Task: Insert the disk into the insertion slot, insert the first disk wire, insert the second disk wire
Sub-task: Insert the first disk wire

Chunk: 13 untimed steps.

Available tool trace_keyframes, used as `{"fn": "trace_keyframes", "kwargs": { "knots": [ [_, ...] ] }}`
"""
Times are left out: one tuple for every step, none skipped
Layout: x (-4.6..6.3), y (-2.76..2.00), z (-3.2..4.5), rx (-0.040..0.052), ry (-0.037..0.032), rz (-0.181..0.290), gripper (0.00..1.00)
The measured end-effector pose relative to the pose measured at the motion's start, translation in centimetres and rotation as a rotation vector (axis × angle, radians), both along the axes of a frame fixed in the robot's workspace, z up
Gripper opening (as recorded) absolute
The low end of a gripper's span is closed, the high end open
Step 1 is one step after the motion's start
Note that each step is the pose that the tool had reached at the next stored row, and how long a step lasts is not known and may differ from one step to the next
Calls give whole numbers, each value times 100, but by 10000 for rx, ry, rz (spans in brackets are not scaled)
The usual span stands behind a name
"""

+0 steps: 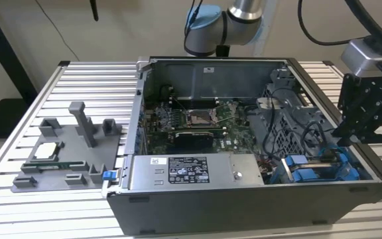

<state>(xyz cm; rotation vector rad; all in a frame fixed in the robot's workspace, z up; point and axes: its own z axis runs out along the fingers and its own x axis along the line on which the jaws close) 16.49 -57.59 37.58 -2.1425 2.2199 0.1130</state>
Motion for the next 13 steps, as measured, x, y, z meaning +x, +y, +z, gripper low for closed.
{"fn": "trace_keyframes", "kwargs": {
  "knots": [
    [28, 0, 0, 10, 3, 0, 100],
    [57, 0, -1, 22, 5, 2, 100],
    [87, 0, -1, 34, 5, 4, 100],
    [113, 0, -1, 46, 7, 5, 100],
    [141, 0, -1, 62, 7, 7, 100],
    [165, 1, 0, 76, 7, 9, 100],
    [187, 1, 0, 88, 8, 11, 100],
    [207, 1, 1, 98, 8, 12, 100],
    [225, 1, 0, 110, 9, 13, 100],
    [239, 1, -1, 124, 9, 14, 100],
    [251, 1, 0, 136, 9, 16, 100],
    [255, 1, 0, 148, 9, 18, 100],
    [256, 1, -2, 177, 9, 18, 100]
  ]
}}
